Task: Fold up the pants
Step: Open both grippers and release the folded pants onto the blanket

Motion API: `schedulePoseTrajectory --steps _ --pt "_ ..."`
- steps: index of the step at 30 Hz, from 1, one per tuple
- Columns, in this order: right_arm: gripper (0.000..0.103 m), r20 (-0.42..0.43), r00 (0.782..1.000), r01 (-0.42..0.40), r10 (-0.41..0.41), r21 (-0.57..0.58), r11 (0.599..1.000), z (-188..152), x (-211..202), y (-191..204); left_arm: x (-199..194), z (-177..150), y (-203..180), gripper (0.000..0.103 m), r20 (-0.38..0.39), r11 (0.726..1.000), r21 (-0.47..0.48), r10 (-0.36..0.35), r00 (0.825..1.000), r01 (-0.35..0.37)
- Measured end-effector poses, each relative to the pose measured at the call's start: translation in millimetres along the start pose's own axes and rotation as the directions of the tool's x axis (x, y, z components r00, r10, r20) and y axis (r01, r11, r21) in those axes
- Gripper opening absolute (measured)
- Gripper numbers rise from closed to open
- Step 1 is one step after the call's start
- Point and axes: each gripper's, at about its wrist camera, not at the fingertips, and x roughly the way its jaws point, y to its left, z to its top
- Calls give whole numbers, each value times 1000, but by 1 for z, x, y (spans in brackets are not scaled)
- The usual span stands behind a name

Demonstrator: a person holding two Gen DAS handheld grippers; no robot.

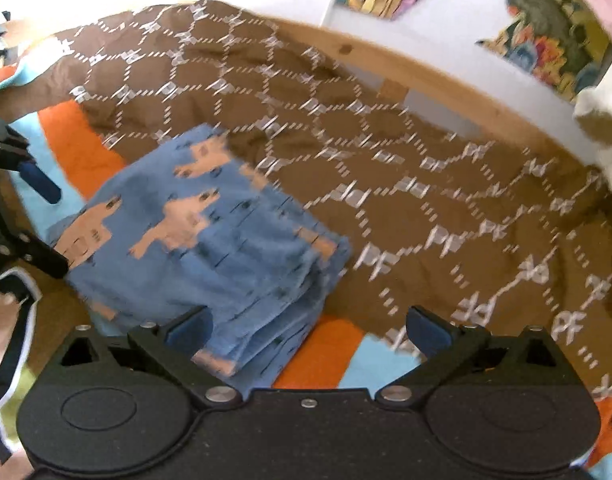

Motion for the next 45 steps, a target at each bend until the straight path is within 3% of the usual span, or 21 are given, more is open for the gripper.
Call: schedulePoseTrajectory --steps 3,7,11,15,22,26,29,33,38,41,45 --pt "102 21 1000 8 -9 43 999 15 11 -10 -2 26 1 103 92 1000 -27 14 996 -12" --pt "102 24 999 -24 22 103 994 31 40 -18 20 65 -1 103 144 996 -8 86 986 -86" --pt "102 -25 1000 -13 14 42 999 34 75 -22 57 90 1 103 140 980 36 190 972 -197" --pt "102 -30 999 -25 27 80 997 32 90 -37 79 104 14 103 124 967 21 250 960 -254" --pt "102 -1 1000 -5 5 133 991 34 68 -32 59 106 36 103 119 974 -106 212 970 -200" --pt "102 23 997 -77 75 165 983 31 45 -20 41 91 36 103 88 979 -120 174 981 -163" --pt "102 13 994 -106 105 151 983 21 32 -8 27 75 30 103 42 987 -127 108 993 -102" --pt "102 -62 987 -135 147 160 978 -2 26 2 27 52 25 103 -41 988 -141 59 997 -65" --pt "102 -150 977 -117 150 206 972 -27 26 4 42 28 23 103 -147 983 -147 85 985 -107" --pt "102 -181 974 -97 135 206 974 -38 21 5 38 22 30 103 -143 973 -214 62 988 -92" --pt "102 -193 972 -92 138 228 969 -47 12 1 34 19 35 103 -153 973 -212 63 986 -94"
